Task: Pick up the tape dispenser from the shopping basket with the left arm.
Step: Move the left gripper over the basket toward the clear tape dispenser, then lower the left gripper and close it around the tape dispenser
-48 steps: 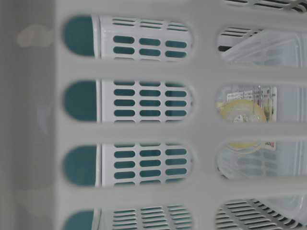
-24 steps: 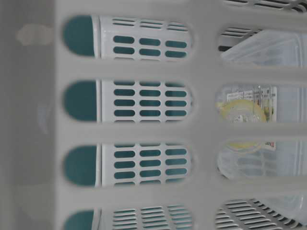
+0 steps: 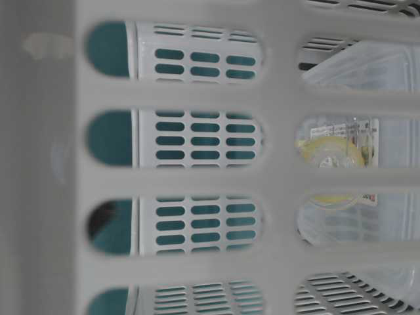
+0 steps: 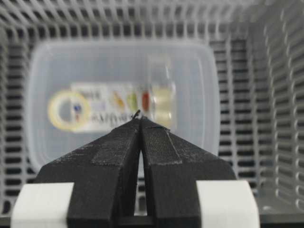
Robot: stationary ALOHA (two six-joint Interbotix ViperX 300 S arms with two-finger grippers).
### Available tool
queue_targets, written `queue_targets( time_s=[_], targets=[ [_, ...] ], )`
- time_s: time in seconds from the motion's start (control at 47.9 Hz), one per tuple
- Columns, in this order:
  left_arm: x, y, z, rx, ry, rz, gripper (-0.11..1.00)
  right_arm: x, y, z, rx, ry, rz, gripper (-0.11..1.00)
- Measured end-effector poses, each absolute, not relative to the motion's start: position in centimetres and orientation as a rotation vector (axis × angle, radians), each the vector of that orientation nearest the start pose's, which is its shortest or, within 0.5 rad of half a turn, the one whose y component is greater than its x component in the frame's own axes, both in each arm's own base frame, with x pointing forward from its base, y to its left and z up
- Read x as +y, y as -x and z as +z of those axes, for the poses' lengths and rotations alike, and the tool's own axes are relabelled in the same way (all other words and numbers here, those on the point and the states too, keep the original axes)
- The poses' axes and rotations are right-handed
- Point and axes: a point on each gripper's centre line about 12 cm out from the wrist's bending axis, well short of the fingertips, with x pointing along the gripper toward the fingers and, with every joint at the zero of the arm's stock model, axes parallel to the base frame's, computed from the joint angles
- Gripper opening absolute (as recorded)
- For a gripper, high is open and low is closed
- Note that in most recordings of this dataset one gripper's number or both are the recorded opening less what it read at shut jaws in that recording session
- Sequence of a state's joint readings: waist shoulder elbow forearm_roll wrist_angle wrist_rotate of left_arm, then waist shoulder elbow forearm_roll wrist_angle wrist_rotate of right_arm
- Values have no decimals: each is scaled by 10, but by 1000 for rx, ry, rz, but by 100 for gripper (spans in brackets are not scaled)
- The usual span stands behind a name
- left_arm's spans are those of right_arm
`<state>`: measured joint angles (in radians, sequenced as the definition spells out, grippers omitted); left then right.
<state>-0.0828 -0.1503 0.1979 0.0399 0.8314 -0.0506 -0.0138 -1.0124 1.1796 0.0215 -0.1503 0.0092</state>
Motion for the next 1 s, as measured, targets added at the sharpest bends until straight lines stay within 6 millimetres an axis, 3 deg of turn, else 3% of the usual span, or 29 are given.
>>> queue_targets(
  time_s=[0.063,0.272,0.376,0.627,0.815,0.877,1.003],
  targets=[
    [-31,-394,319,905,-31,-42,11,-3,-191,285,17,-31,-17,66],
    [-37,-415,291,979,-35,-46,72,-3,-190,286,11,-30,-16,67],
    [-39,-424,275,1029,-39,-46,90,-3,-188,288,0,-30,-15,67],
    [-41,-437,226,1151,-47,-43,90,-3,-184,292,-20,-30,-17,67],
    [-42,-441,204,1197,-45,-38,86,-3,-184,290,-3,-30,-15,67],
    [-42,-441,206,1196,-45,-39,79,-3,-184,289,1,-31,-15,67],
    [-44,-443,212,1188,-45,-41,44,-3,-184,289,6,-31,-15,67]
  ],
)
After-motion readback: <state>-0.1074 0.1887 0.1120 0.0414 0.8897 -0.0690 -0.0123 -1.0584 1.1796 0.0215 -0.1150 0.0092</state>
